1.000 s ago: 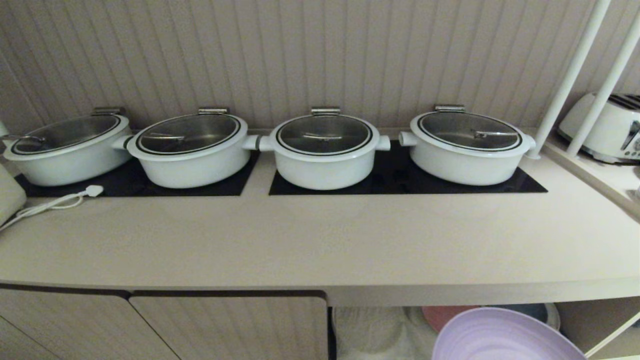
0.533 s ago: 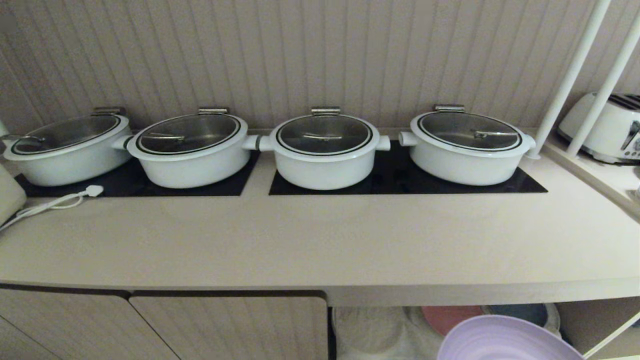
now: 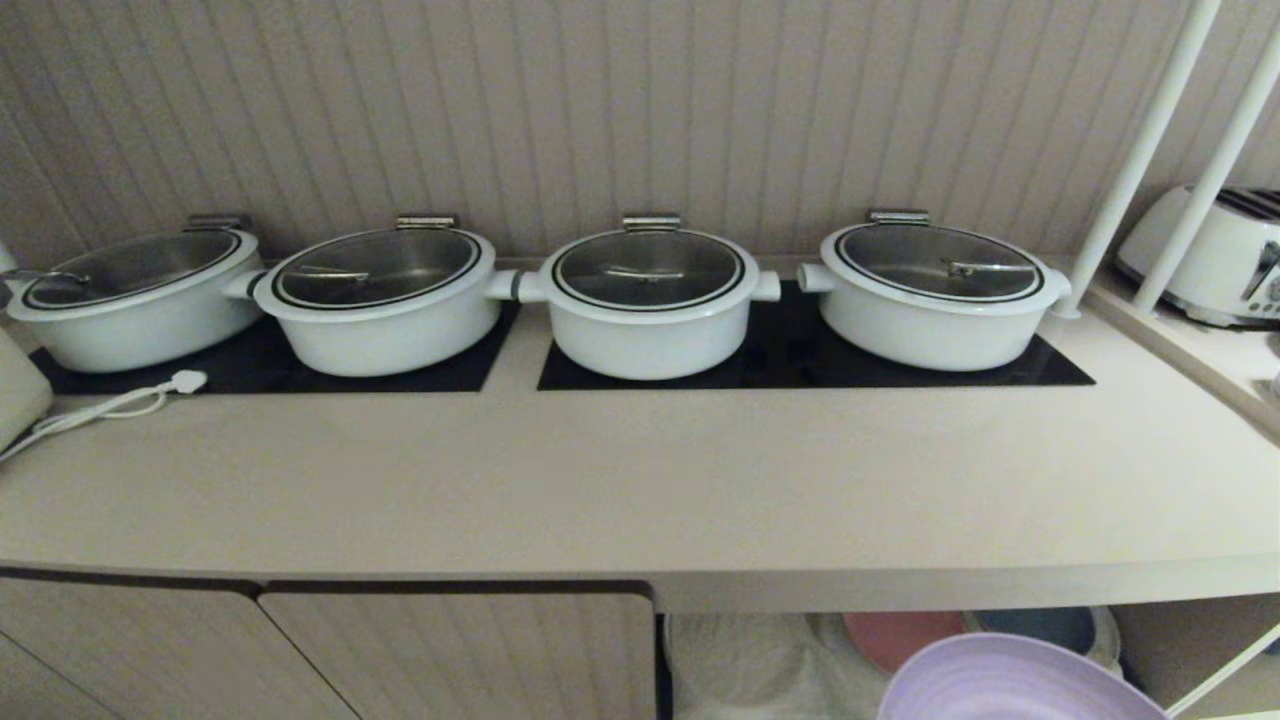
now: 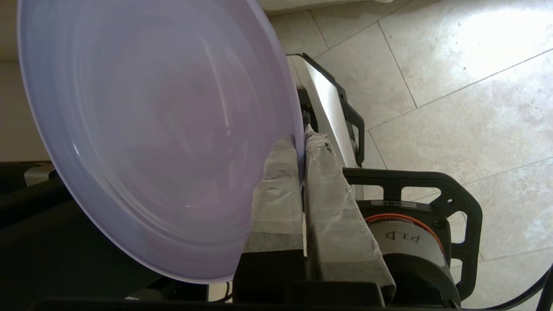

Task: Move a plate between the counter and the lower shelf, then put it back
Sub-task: Put the plate in the cupboard

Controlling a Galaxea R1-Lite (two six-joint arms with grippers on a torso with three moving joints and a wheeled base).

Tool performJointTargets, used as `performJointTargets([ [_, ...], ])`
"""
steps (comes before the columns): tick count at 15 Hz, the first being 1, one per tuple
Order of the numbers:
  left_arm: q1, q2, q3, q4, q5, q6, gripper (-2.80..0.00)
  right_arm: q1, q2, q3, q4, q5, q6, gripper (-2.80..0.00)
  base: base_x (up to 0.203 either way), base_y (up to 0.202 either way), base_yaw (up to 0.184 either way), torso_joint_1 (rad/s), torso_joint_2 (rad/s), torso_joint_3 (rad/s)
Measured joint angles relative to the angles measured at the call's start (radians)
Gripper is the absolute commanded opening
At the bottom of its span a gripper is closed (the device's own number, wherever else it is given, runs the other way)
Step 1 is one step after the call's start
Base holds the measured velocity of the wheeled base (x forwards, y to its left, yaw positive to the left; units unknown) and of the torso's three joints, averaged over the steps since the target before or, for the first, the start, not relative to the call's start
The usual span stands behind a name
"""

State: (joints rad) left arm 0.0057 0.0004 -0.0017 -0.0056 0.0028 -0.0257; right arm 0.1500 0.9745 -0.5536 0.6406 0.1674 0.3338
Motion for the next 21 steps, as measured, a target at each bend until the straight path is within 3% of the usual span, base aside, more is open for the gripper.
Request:
performJointTargets([
  [13,0.0,0.0,0.0,0.0,0.0,0.0,-2.8,0.0,0.001,0.001,0.0,0.0,0.0,-2.8,0.0,0.0,0.0,-0.152,0.32,0.171],
  [21,0.0,0.0,0.0,0.0,0.0,0.0,-2.8,0.0,0.0,0.003,0.0,0.0,0.0,-2.8,0.0,0.0,0.0,-0.237,0.52,0.277],
])
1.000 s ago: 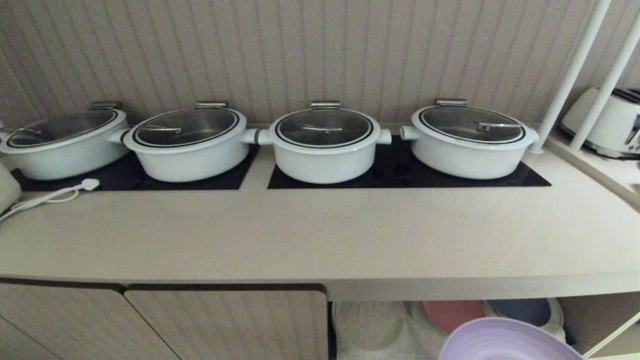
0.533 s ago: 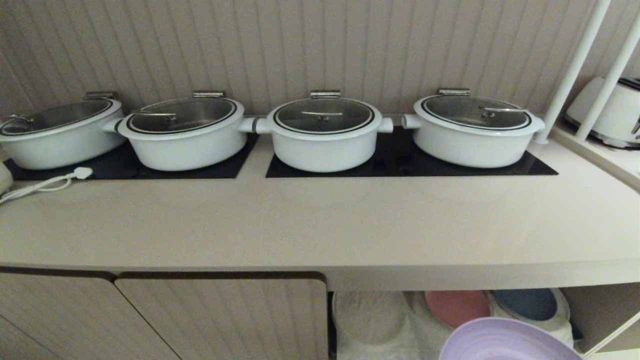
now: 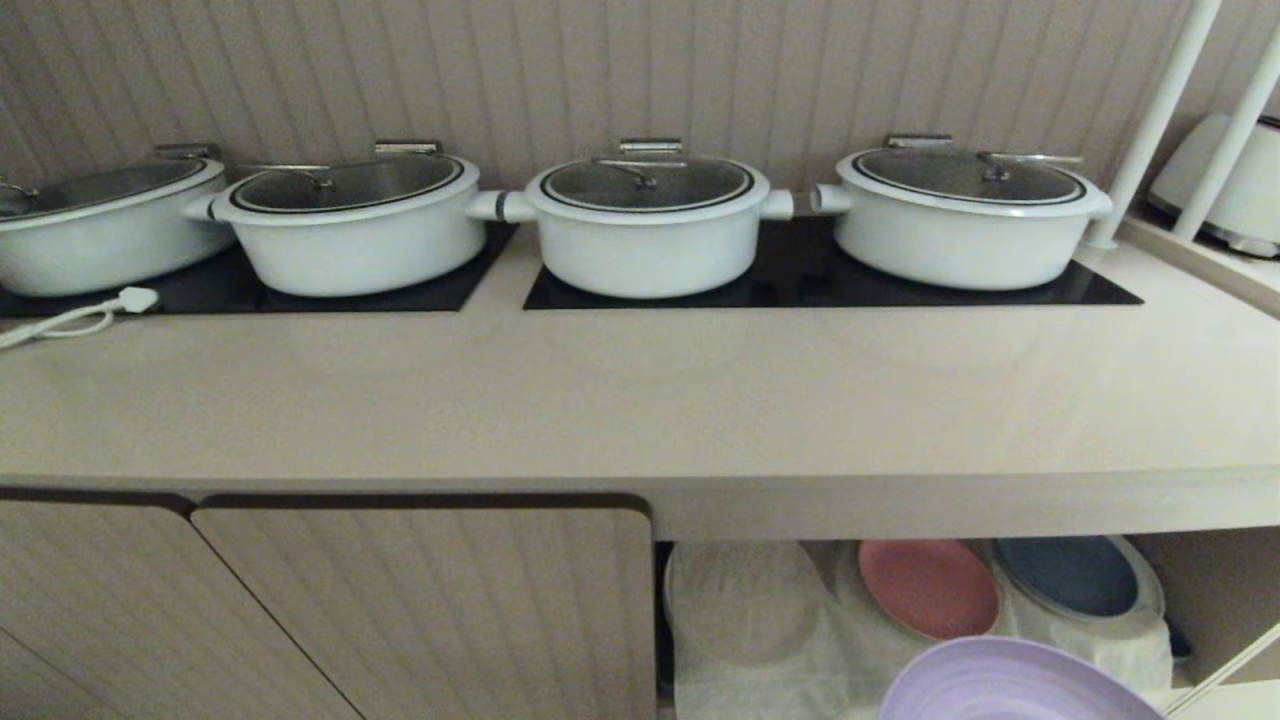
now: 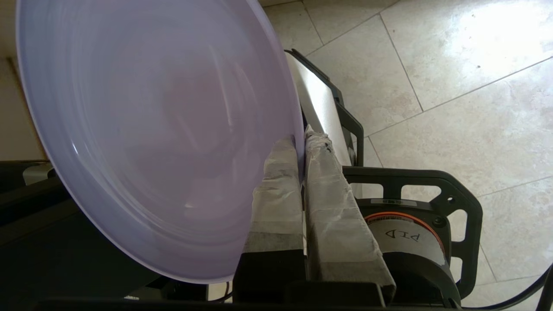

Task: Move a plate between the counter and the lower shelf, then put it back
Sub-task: Put the plate in the cupboard

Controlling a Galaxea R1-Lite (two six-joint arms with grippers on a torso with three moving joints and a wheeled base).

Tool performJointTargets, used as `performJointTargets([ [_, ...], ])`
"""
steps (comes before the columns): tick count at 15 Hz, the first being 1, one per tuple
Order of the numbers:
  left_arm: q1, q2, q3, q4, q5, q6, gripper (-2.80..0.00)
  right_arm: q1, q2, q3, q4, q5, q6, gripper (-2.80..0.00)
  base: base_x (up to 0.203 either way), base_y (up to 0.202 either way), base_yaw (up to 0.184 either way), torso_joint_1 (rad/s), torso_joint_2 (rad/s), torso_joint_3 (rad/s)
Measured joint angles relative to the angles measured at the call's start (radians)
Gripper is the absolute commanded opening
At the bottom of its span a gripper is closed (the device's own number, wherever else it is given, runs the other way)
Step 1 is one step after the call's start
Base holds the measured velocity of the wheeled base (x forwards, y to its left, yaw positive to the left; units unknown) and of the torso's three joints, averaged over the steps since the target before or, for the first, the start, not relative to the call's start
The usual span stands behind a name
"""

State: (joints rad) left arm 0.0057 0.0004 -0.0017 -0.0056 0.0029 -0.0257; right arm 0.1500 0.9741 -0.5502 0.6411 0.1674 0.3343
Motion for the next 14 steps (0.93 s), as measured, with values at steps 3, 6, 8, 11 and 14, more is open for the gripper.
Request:
performJointTargets([
  [3,0.0,0.0,0.0,0.0,0.0,0.0,-2.8,0.0,0.0,0.0,0.0,0.0,0.0,-2.8,0.0,0.0,0.0,-0.234,0.53,0.289],
  [6,0.0,0.0,0.0,0.0,0.0,0.0,-2.8,0.0,0.0,0.0,0.001,-0.001,0.0,-2.8,0.0,0.0,0.0,-0.222,0.51,0.289],
  [8,0.0,0.0,0.0,0.0,0.0,0.0,-2.8,0.0,0.0,0.002,0.001,-0.001,0.0,-2.8,0.0,0.0,0.0,-0.208,0.5,0.28],
  [11,0.0,0.0,0.0,0.0,0.0,0.0,-2.8,0.0,0.0,0.006,0.0,-0.002,0.0,-2.8,0.0,0.0,0.0,-0.195,0.48,0.289],
  [14,0.0,0.0,0.0,0.0,0.0,0.0,-2.8,0.0,0.0,0.007,0.001,-0.002,0.0,-2.8,0.0,0.0,0.0,-0.186,0.46,0.288],
])
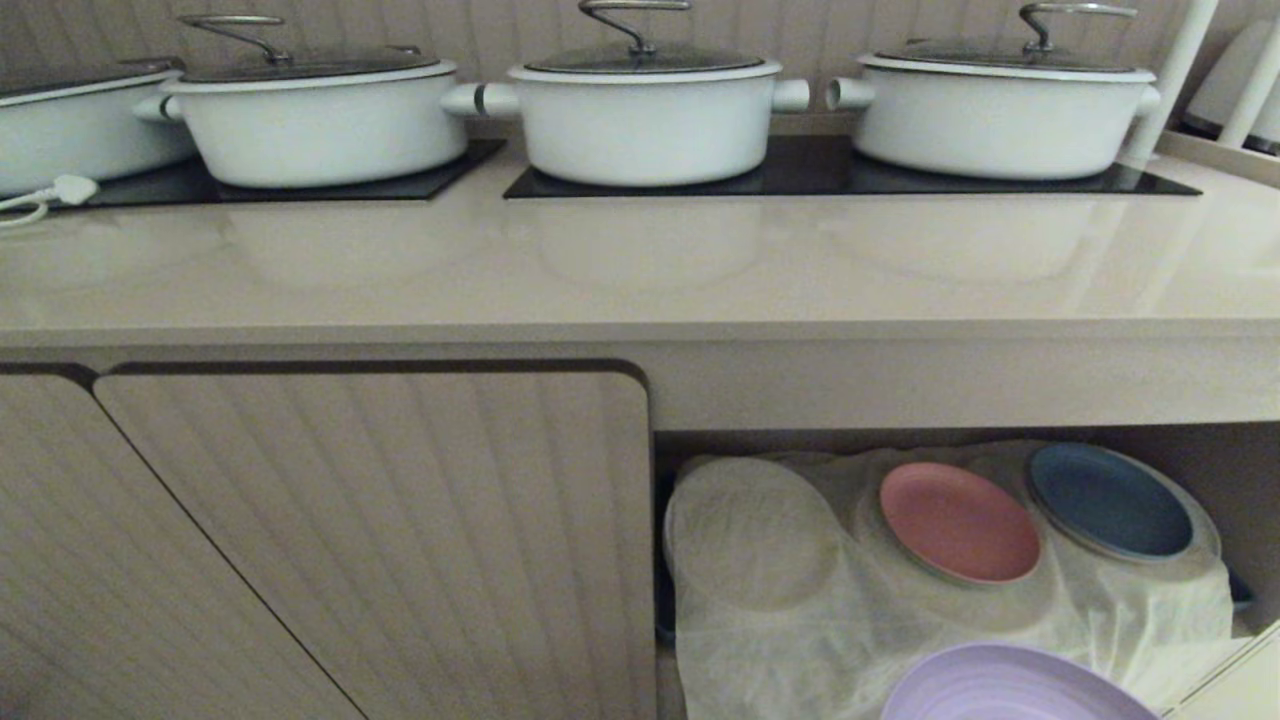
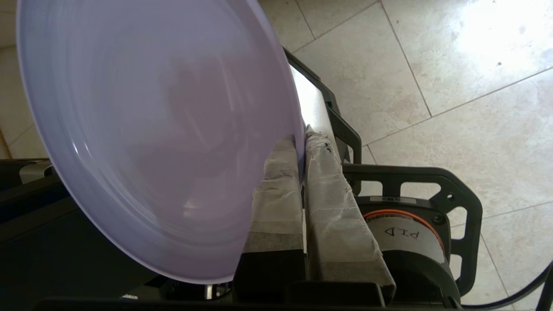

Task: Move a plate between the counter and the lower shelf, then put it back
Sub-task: Put the plate in the cupboard

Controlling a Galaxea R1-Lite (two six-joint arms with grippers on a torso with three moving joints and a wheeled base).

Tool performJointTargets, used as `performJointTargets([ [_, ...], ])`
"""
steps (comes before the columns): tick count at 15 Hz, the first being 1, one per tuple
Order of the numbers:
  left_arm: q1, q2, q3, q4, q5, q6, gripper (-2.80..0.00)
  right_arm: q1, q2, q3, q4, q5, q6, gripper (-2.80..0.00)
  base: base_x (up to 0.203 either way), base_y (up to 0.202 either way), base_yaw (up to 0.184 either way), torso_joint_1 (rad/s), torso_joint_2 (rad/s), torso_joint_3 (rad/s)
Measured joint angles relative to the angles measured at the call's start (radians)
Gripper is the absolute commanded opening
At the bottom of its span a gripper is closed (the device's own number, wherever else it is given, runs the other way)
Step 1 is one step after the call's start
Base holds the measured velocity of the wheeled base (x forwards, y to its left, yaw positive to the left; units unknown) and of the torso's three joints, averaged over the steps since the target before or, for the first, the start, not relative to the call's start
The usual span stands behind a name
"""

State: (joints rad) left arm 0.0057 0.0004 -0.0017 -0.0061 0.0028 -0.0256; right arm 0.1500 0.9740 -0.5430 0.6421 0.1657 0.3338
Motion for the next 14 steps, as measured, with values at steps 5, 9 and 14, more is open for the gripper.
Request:
performJointTargets([
  [5,0.0,0.0,0.0,0.0,0.0,0.0,-2.8,0.0,0.0,0.001,0.0,0.0,0.0,-2.8,0.0,0.0,0.0,-0.163,0.46,0.294],
  [9,0.0,0.0,0.0,0.001,0.0,0.0,-2.8,0.0,0.0,0.003,0.001,0.0,0.0,-2.8,0.0,0.0,0.0,-0.121,0.42,0.302],
  [14,0.0,0.0,0.0,0.0,0.0,0.0,-2.8,0.0,0.0,0.004,-0.004,0.0,0.0,-2.8,0.0,0.0,0.0,-0.019,0.08,0.06],
])
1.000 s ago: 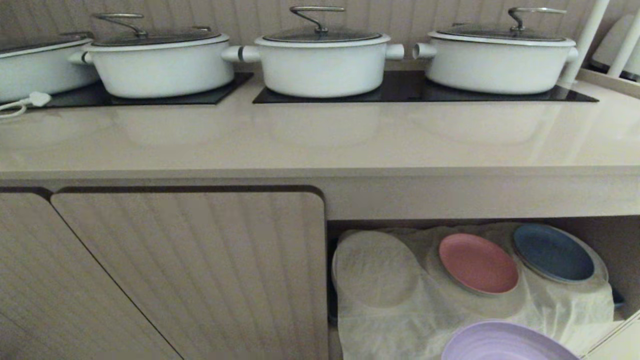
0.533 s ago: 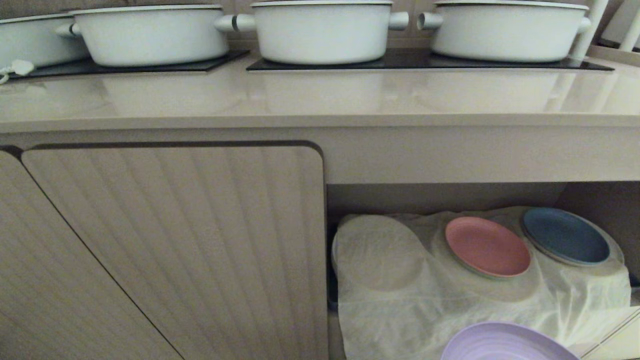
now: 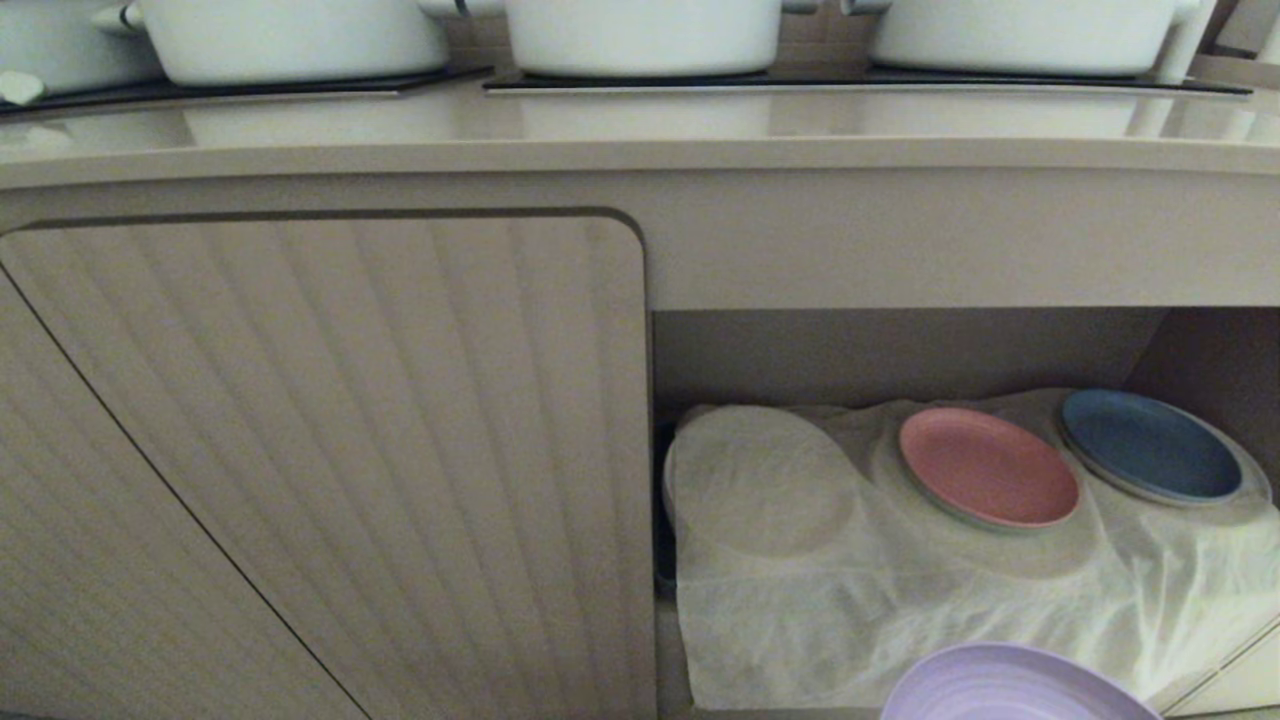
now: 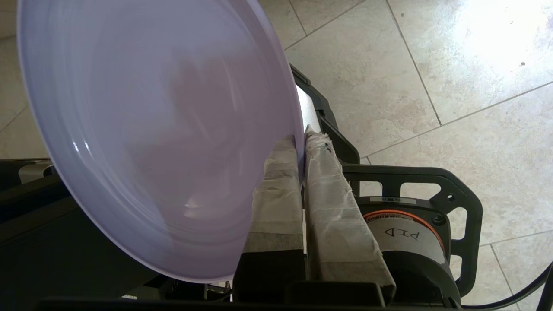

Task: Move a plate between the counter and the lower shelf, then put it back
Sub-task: Put the plate in the cupboard

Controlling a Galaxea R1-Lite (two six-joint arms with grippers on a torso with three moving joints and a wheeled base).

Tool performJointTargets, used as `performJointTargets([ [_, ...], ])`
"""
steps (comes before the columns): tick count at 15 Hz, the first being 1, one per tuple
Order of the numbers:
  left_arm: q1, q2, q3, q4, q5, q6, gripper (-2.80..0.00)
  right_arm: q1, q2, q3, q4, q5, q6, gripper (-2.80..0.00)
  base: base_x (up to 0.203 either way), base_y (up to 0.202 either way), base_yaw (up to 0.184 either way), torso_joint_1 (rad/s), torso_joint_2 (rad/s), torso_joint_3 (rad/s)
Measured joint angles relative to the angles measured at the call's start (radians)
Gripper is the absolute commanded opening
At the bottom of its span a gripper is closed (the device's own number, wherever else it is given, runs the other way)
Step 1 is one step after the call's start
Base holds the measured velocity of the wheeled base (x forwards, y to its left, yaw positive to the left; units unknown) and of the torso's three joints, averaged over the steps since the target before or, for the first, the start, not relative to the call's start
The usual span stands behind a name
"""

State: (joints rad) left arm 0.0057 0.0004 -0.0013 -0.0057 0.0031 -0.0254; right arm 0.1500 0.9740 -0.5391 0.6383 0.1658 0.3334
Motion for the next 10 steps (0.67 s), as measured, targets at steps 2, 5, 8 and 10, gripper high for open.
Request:
performJointTargets([
  [2,0.0,0.0,0.0,0.0,0.0,0.0,-2.8,0.0,0.0,-0.003,-0.001,-0.001,0.0,-2.8,0.0,0.0,0.0,0.0,0.0,0.0],
  [5,0.0,0.0,0.0,0.0,0.0,0.0,-2.8,0.001,0.0,-0.013,-0.01,-0.004,-0.001,-2.8,0.0,0.0,0.0,0.0,0.0,0.0],
  [8,0.0,0.0,0.0,0.0,-0.001,0.0,-2.8,0.003,0.0,-0.026,-0.013,-0.005,-0.002,-2.8,0.0,0.0,0.0,0.0,0.0,0.0],
  [10,0.0,0.0,0.0,0.0,0.0,0.0,-2.8,0.003,0.0,-0.03,-0.013,-0.005,-0.003,-2.8,0.0,0.0,0.0,0.0,0.0,0.0],
])
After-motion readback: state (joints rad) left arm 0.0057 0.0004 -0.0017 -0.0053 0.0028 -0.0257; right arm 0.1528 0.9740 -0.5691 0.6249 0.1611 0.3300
